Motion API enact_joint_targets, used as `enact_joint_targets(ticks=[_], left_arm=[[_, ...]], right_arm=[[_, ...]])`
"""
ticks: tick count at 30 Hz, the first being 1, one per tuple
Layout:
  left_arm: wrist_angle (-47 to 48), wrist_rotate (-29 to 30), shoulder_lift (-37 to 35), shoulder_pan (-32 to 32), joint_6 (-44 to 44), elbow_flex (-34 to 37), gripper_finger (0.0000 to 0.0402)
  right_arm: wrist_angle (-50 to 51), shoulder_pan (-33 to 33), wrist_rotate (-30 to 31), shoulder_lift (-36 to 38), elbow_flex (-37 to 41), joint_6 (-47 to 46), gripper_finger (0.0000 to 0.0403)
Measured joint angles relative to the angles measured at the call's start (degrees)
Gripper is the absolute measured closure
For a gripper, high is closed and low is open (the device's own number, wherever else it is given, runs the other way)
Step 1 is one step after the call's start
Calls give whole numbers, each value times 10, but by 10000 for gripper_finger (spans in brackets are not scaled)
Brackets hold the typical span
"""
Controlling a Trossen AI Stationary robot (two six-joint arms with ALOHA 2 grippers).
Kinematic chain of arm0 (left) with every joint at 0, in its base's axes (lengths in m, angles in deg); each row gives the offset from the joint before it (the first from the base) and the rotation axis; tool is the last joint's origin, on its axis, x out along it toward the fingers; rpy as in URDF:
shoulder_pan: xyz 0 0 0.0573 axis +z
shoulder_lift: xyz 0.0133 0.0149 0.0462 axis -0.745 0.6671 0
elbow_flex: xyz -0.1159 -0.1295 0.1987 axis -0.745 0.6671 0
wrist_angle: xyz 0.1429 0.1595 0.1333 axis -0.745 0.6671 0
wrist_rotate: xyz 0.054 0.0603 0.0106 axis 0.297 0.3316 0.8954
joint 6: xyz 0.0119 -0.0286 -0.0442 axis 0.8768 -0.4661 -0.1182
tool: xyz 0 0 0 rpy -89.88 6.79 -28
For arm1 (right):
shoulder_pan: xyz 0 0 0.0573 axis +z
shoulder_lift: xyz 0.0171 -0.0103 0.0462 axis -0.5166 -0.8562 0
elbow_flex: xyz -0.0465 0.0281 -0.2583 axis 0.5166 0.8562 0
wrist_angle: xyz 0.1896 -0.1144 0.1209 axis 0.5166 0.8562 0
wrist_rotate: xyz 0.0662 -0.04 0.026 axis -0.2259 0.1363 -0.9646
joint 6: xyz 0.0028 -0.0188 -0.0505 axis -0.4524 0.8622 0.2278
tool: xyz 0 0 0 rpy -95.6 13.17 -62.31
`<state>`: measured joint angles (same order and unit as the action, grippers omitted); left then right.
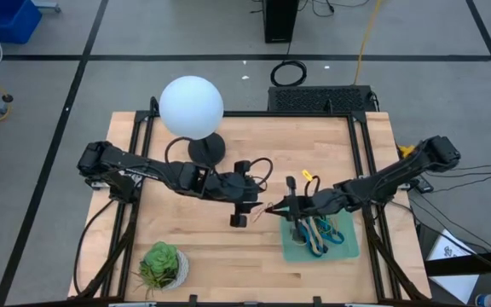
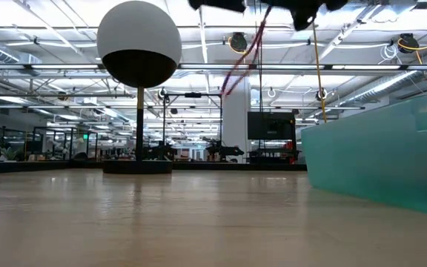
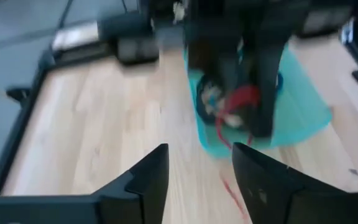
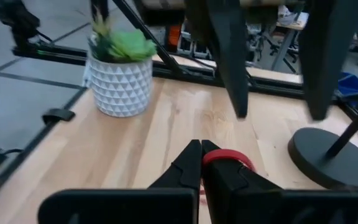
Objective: Pick and place rubber bands into bin
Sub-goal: Put the red rubber band into the green bin
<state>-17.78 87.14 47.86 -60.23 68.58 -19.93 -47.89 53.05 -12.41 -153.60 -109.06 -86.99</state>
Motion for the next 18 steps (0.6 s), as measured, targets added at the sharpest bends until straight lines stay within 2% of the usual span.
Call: enact_joint_targets(ticks=[3, 6, 12, 18], left_arm=[[56, -7, 0, 0, -35, 0, 215], [115, -45, 0, 0, -63, 0, 215], [123, -70, -3, -9, -63, 0, 215], [121, -73, -40, -8, -53, 0, 215]], right_arm=[[27, 18, 1, 32, -1, -1, 403], [84, 42, 22, 70, -14, -9, 403], [340, 96, 123, 105, -106, -89, 403], [544, 132, 136, 97, -217, -201, 403]])
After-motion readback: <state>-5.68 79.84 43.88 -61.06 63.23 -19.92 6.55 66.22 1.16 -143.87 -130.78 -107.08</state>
